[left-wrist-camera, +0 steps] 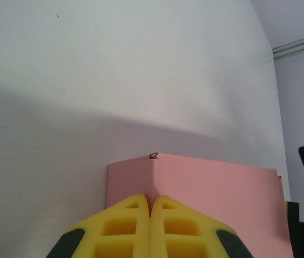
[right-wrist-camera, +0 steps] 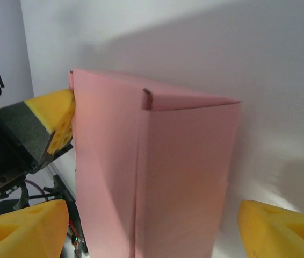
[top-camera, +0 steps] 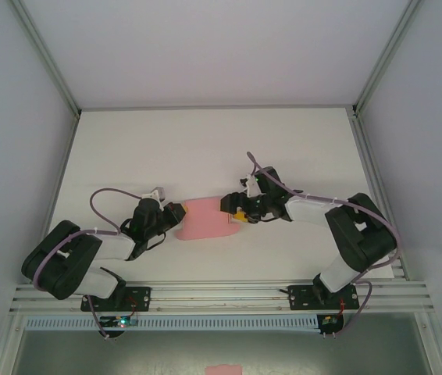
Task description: Assemble paper box
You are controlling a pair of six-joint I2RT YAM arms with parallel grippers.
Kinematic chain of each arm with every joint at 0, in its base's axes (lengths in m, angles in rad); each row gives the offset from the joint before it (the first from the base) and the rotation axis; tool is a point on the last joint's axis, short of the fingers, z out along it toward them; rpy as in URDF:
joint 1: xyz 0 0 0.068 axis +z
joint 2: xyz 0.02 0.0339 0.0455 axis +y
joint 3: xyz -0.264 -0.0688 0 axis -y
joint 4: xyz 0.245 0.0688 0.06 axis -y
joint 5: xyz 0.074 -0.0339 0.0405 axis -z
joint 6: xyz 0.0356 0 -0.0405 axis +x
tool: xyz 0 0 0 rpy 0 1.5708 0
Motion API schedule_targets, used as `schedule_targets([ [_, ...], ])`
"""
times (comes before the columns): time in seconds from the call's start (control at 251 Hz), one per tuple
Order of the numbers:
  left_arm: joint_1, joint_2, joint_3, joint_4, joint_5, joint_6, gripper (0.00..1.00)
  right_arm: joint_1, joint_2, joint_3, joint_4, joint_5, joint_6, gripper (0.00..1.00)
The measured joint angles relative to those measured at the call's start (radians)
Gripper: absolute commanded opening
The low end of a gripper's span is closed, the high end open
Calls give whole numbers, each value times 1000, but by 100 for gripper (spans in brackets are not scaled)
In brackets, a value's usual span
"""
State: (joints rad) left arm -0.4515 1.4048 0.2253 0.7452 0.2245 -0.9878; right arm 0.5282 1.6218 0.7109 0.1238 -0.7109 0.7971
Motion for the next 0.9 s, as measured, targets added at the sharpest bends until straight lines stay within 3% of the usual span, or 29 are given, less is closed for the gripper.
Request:
schedule_targets([
  [0.172, 0, 11, 0, 12, 4, -2, 0, 29, 63, 0, 66, -32, 45, 78],
  [0.239, 0, 25, 0, 32, 3, -5, 0, 32, 70, -3, 106, -34, 69, 68],
  [0.363, 1, 43, 2, 58, -4, -9, 0, 17, 69, -25, 163, -37, 106, 39],
  [0.463, 1, 40, 11, 46, -4, 3, 4, 10, 50, -35, 181, -47, 122, 37],
  [0.507, 1, 25, 18, 19, -2, 20, 13, 4, 34, -43, 183, -45, 122, 37],
  [0.539, 0, 5, 26, -13, -2, 36, 26, 0, 20, -50, 182, -43, 121, 37],
  [0.647, 0, -114, 70, -170, -17, 125, 99, -19, -58, -66, 164, -45, 108, 38],
  [0.778, -15, -303, 180, -347, -38, 353, 100, -82, -179, -65, 111, -39, 82, 39],
  [0.902, -78, -436, 311, -495, 13, 679, 100, -161, -248, -49, 46, -53, 99, 39],
])
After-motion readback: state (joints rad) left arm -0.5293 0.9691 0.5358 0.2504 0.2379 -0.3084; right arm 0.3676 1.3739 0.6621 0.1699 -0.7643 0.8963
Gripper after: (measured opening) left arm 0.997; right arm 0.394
